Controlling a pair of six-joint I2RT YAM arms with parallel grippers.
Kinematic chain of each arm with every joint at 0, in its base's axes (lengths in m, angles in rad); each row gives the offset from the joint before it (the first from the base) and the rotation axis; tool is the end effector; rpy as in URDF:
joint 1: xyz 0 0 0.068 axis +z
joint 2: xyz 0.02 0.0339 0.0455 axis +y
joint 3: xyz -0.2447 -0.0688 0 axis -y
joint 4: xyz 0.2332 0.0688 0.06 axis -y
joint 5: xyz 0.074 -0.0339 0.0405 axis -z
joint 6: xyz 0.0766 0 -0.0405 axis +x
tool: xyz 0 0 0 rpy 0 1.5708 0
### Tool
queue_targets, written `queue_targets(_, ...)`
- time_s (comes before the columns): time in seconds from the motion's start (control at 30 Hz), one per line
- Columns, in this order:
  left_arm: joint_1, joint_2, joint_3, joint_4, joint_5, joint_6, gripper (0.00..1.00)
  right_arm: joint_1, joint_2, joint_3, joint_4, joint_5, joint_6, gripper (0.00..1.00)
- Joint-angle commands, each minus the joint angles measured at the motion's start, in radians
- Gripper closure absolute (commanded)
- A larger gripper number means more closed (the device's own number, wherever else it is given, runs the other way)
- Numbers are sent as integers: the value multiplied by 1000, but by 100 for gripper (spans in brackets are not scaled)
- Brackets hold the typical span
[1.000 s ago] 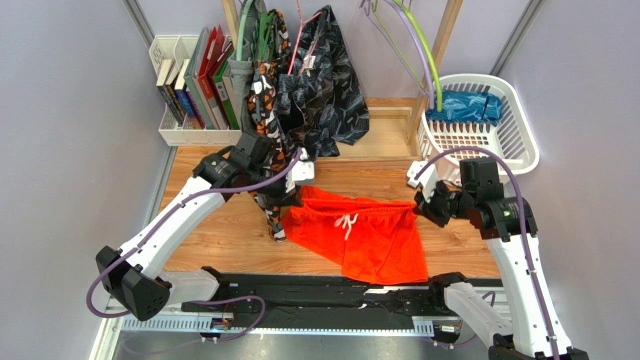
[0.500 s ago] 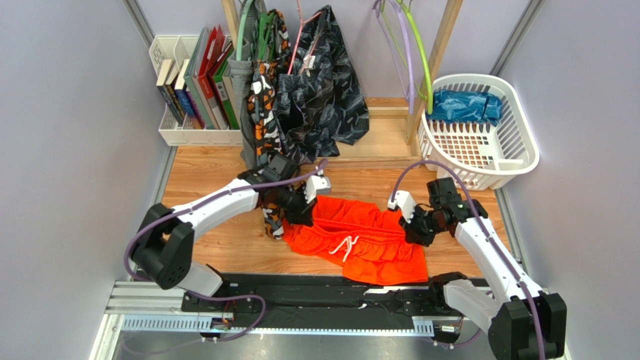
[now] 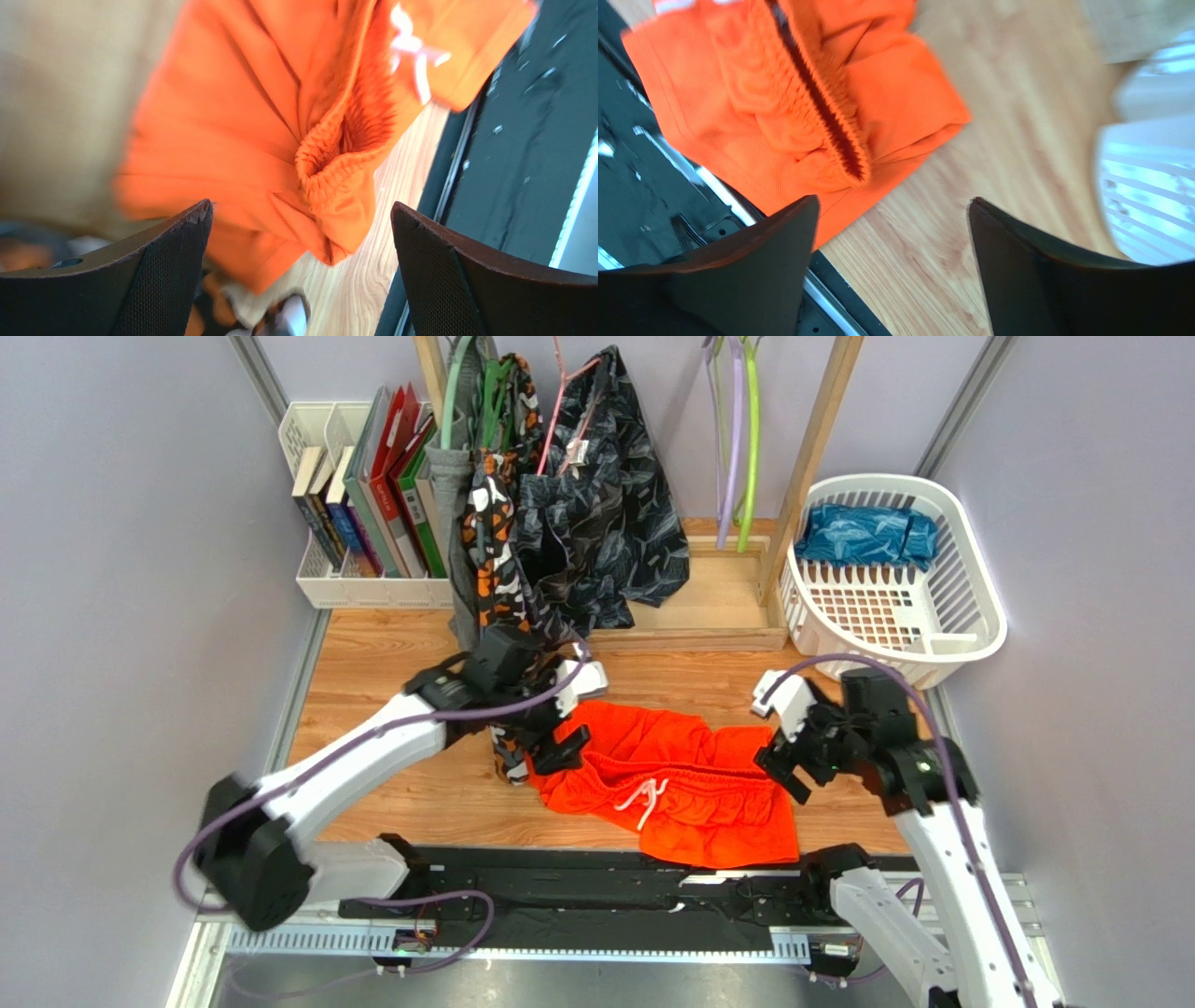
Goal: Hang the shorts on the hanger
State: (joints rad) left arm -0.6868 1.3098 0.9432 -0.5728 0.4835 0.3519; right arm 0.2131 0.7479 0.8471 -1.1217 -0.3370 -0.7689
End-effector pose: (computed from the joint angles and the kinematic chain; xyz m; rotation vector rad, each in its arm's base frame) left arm 0.1938 -0.2049 0.2079 1.4161 2.0711 -0.7442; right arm 0.1344 0.0550 0.2379 -1.2935 2.1637 0.2176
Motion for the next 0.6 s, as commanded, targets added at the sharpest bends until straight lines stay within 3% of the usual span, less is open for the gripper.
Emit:
queue_targets(0.0,1,-279,67,-67,-9,-42,1,3,-77,231,-69,45,216,11)
queue_targets(0.13,1,-343,207,-142,-40,-82,1,3,-7,452,-73,-22,338,0)
queue_targets(0.3,84,-391,345,-125,-17,-171,1,3,149,769,-18,-114,554,0)
queue_targets(0.57,142,-420,370,-90,-80,-228,1,11,461,1193,125,-146,958,2)
